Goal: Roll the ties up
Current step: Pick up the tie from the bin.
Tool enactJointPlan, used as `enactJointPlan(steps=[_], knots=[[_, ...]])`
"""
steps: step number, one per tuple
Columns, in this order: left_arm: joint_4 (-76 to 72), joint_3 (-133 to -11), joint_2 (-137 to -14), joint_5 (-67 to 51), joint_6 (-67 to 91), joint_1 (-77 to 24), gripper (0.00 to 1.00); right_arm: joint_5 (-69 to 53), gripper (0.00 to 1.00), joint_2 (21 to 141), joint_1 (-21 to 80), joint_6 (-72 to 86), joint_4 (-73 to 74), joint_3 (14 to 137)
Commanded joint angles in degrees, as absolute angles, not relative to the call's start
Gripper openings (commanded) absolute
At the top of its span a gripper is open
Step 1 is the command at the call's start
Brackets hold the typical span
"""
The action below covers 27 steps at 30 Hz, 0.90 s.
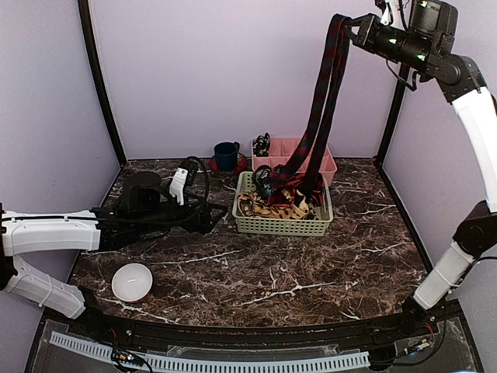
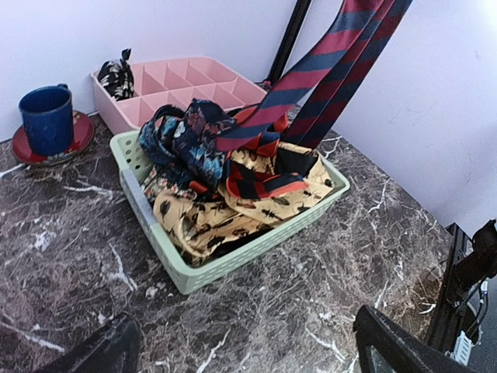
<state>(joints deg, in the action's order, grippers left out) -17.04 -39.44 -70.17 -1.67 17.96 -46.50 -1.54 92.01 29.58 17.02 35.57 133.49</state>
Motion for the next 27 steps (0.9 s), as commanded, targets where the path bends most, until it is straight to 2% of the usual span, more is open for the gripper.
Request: enactJointPlan(steps=[1,9,17,23,27], knots=[[-18.7,-44.5,-72.4,-5.5,13.7,-46.4,0.99,-8.0,0.0,87.9,29.4,20.8,28.7,135.1],[-31.7,-49.7,-80.8,-8.5,10.5,-50.0,0.97,-15.3,0.0,85.1,29.4,26.5,23.9,134.0],[-45.8,-63.7,-102.1,-10.9,8.8,-52.0,0.94,-14.2,0.0,83.9,29.3,26.3,23.8,135.1],[-43.9,-80.5,-116.6,-16.0,8.8,-53.2,0.91,-12.8,0.0,81.3,29.4,23.6,24.7,132.8],[-44.0,-86.6,-121.0,-12.9,7.0,-53.5,0.89,-11.7,0.0,79.5,29.3,22.5,25.8,132.9]])
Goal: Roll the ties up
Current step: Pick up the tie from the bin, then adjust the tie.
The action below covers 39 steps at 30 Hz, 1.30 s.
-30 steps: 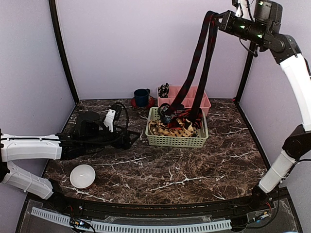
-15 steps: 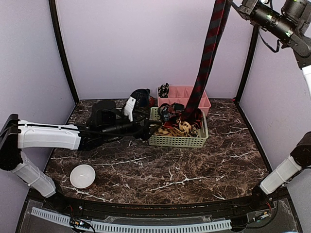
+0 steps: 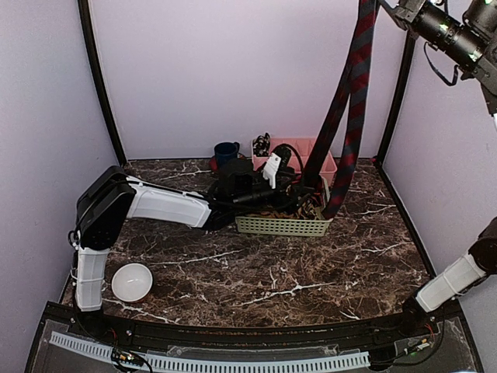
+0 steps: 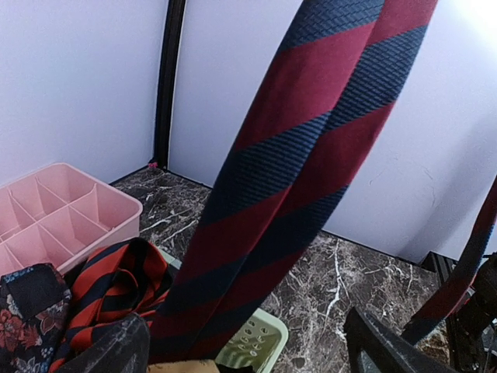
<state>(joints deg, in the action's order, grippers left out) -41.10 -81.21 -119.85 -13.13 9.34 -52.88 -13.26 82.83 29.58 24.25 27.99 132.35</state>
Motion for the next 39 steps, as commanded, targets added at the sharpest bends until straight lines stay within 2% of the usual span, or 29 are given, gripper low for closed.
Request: enactJointPlan(steps=[1,6,10,12,16,18,21,22,30,39], knots=[[-43.6,-88.1,-122.1,-11.6,6.5,-53.5,0.89,-11.5,0.0,79.0,29.4,22.3,25.9,132.8],[-38.0,-97.3,-127.7,-7.9,1.7,-53.4,0.9,-11.4,0.0,77.2,29.4,22.1,26.2,132.4],[-35.5,-100.1,-129.7,-13.6,-3.0,-53.4,0.91,-12.2,0.0,76.3,29.4,21.6,26.6,132.6],[-34.6,-101.0,-129.9,-16.8,-4.2,-53.3,0.87,-12.3,0.0,75.7,29.3,20.9,26.7,132.8],[-32.0,-104.9,-130.9,-21.7,-4.2,-53.1,0.6,-11.1,0.0,73.7,29.3,20.0,26.8,132.4],[-31.6,-107.3,-131.0,-23.8,-3.5,-53.4,0.41,-10.0,0.0,72.7,29.3,19.3,26.8,131.6],[-30.2,-111.0,-130.5,-24.1,-3.1,-54.6,0.06,-7.8,0.0,71.0,29.4,18.0,26.9,129.1],[-29.3,-112.6,-130.2,-23.2,-3.7,-55.3,0.01,-7.3,0.0,70.5,29.3,17.6,27.0,128.2],[-24.1,-123.5,-128.1,-5.7,-8.9,-65.5,0.0,-3.9,0.0,67.8,29.4,15.2,26.3,123.2],[-28.6,-121.7,-126.2,11.2,-7.6,-74.9,0.0,-1.9,0.0,67.3,29.4,13.5,26.2,122.5]])
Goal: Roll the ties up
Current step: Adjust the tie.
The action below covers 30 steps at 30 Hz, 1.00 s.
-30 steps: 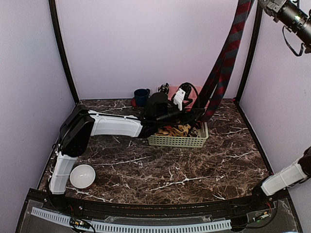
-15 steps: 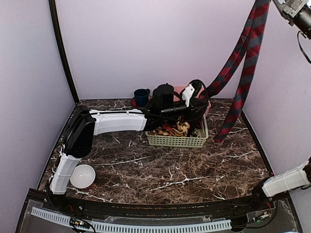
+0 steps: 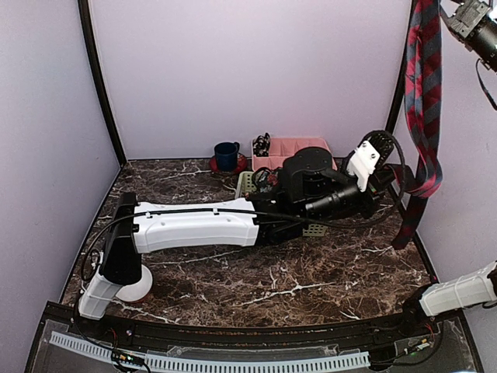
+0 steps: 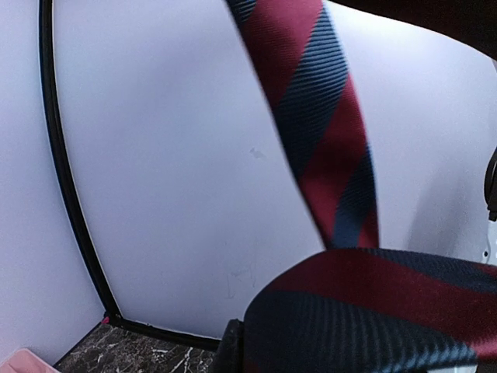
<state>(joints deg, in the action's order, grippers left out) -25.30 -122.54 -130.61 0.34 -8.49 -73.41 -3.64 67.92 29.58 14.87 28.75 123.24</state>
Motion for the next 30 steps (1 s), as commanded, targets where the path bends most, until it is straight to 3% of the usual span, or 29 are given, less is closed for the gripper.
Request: enactJointPlan(steps=[1,5,16,21,24,30], knots=[[-30.2,-119.7,-125.6,12.2,-6.3,-75.2,0.0,-2.0,0.0,67.2,29.4,13.4,26.0,122.2],[-36.2,-115.7,-123.3,11.6,-4.4,-76.3,0.0,-2.1,0.0,67.2,29.3,13.5,25.2,120.9],[-32.9,-137.1,-131.9,0.6,-5.2,-79.0,0.0,-2.0,0.0,67.3,29.4,13.7,23.8,119.2],[-33.9,-138.8,-133.5,2.0,-1.8,-79.3,0.0,-1.5,0.0,67.3,29.3,13.3,24.0,119.2],[-34.3,-129.9,-130.7,9.7,0.1,-79.2,0.0,-1.7,0.0,67.5,29.3,13.2,24.2,119.1],[-53.3,-86.8,-114.8,28.3,11.1,-79.5,0.0,-7.5,0.0,66.5,29.3,14.9,20.1,110.1]])
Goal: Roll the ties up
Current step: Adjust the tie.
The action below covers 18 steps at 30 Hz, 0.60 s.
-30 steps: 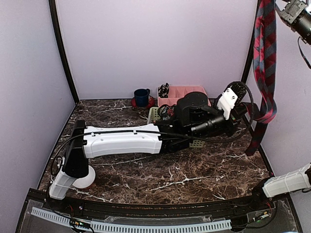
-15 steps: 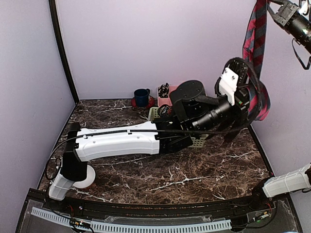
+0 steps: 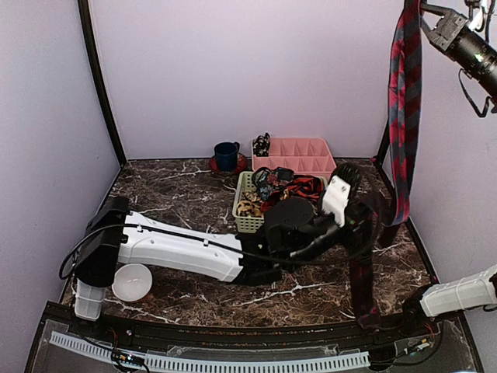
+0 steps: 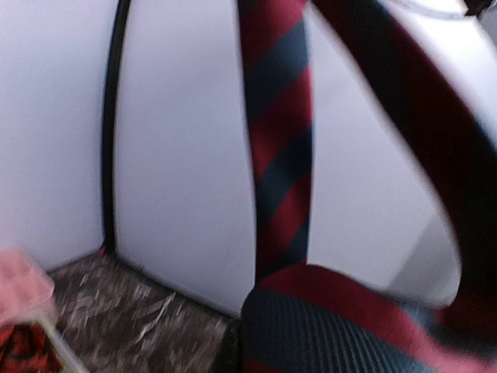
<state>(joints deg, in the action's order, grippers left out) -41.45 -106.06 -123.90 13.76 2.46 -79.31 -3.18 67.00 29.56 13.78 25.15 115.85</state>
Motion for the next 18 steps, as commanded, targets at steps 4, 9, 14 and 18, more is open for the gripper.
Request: enactJointPlan(steps=[4,9,14,18], knots=[[-54.8,-67.9,-108.8,37.9,20.4,-79.7,0.01,-19.0,0.0,66.5,29.4,20.4,9.8,95.7],[-49.5,-51.7,-101.8,49.6,32.4,-79.7,0.05,-25.5,0.0,68.5,32.2,26.7,-4.7,81.0],[-27.0,-47.4,-95.7,57.4,48.6,-79.7,0.11,-24.6,0.0,75.6,39.1,25.8,-7.6,81.7],[-0.8,-44.4,-90.6,60.9,73.2,-79.4,0.13,-23.0,0.0,82.5,44.6,24.8,-7.7,84.4]])
